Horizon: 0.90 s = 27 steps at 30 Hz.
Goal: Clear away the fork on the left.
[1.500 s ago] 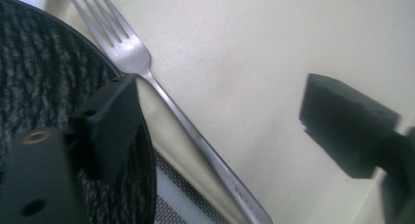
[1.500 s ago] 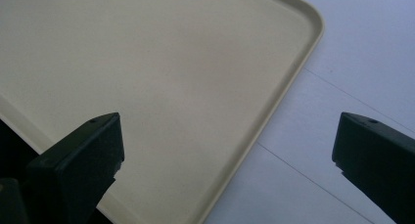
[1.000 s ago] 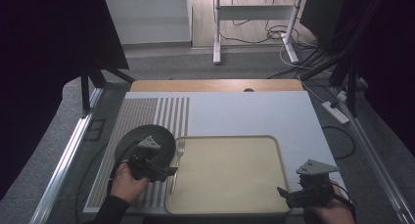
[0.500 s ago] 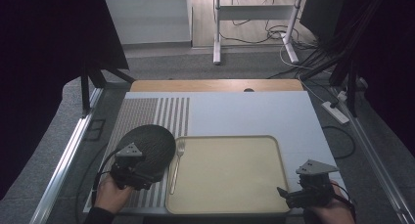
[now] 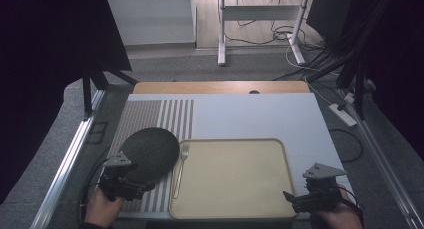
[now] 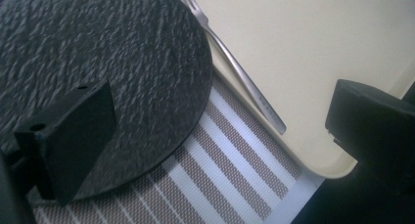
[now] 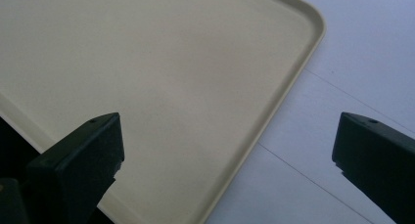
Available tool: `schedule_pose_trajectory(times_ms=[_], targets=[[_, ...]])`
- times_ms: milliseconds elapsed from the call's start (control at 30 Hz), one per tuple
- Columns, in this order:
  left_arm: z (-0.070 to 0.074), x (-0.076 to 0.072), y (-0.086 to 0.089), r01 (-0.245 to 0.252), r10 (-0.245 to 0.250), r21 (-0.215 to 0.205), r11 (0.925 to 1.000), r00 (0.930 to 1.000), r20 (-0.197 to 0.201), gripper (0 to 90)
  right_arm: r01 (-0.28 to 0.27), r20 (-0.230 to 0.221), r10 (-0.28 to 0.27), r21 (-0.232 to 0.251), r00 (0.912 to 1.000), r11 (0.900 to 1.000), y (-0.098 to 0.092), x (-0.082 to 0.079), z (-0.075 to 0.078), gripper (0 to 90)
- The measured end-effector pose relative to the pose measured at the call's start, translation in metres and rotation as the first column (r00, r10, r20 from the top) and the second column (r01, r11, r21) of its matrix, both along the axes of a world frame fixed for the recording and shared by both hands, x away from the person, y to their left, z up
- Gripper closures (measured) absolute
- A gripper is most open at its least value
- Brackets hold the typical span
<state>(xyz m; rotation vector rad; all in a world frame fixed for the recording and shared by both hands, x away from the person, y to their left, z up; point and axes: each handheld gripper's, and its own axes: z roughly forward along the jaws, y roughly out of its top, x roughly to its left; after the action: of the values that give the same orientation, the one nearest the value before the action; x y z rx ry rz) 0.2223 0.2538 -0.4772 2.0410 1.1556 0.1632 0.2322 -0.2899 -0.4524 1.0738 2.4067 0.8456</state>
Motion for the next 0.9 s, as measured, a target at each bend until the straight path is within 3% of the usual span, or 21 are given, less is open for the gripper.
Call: schedule_pose_trajectory(times_ms=[433, 733, 900], targets=[[-0.002, -0.021, 0.018, -0.062, 0.062, -0.009, 0.998, 0.998, -0.013, 0.0, 0.007, 0.0, -0.007, 0.003, 1.0, 1.0, -0.001, 0.0, 0.0, 0.0], [-0.003, -0.035, 0.024, -0.104, 0.105, 0.025, 0.9942, 0.9941, -0.027, 0.0, 0.013, 0.001, -0.013, 0.011, 0.9999, 1.0, -0.001, 0.0, 0.0, 0.0], [-0.001, -0.044, 0.026, -0.126, 0.127, 0.028, 0.9916, 0.9919, -0.01, 0.0, 0.015, 0.001, -0.015, 0.012, 0.9999, 1.0, -0.002, 0.001, 0.0, 0.0]])
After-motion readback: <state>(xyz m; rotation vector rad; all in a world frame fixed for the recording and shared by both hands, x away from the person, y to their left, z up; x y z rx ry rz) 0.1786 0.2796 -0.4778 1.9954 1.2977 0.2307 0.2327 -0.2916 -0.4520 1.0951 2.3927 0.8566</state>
